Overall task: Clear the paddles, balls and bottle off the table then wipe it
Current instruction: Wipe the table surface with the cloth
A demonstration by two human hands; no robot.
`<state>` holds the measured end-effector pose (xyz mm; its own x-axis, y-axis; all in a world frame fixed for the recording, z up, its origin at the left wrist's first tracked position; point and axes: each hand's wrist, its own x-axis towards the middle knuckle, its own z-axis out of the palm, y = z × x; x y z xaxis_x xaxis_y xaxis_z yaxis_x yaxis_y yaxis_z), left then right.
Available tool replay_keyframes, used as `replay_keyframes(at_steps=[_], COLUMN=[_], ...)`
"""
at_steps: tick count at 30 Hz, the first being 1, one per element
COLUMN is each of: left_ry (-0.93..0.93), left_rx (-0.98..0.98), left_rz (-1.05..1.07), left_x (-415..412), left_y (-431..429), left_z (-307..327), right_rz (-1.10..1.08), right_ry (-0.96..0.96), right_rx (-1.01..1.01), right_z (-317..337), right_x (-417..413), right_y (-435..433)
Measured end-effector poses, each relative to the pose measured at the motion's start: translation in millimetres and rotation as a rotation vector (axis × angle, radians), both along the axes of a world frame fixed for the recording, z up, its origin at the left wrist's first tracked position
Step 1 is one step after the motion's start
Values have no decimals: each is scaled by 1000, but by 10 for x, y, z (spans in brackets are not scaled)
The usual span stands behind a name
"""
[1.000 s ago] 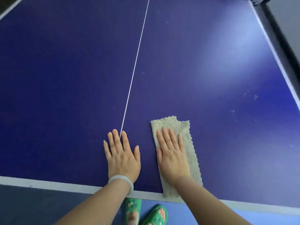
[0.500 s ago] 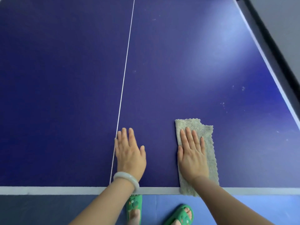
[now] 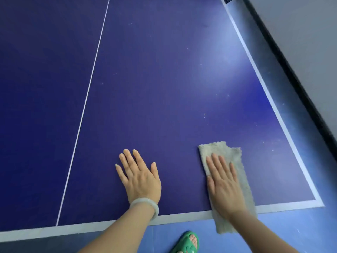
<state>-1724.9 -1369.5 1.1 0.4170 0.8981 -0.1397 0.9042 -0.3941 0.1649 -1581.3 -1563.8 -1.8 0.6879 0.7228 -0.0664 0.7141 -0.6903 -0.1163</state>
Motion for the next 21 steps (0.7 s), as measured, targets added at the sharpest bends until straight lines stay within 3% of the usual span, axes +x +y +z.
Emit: replay_keyframes(at_steps=[3,5,7,11,15,17,21], left_ry=[53,82,96,97,88,100,113], left_rx=[18,29,43,62,98,101,116], left_rz=[7,1,-4,6,13,10,9], left_x=[41,36,32,56,59,55,54], left_y=[-21,-27,-24,-28,-32,-30,-21], left_z=[-29,-36,-44,-47,-68,-78,-93], right_rz=[-184,-371,-404,50,426,303,-194], right_ry=[22,42,35,51,65,43,53], right_rx=[-66,-41,-6,29,20,-3,-6], right_z=[26,6,-12,-6,39,12,-27], right_x=[370,280,41,-189,341,700,878], right_y=[-255,-118,182,767,890,771,378])
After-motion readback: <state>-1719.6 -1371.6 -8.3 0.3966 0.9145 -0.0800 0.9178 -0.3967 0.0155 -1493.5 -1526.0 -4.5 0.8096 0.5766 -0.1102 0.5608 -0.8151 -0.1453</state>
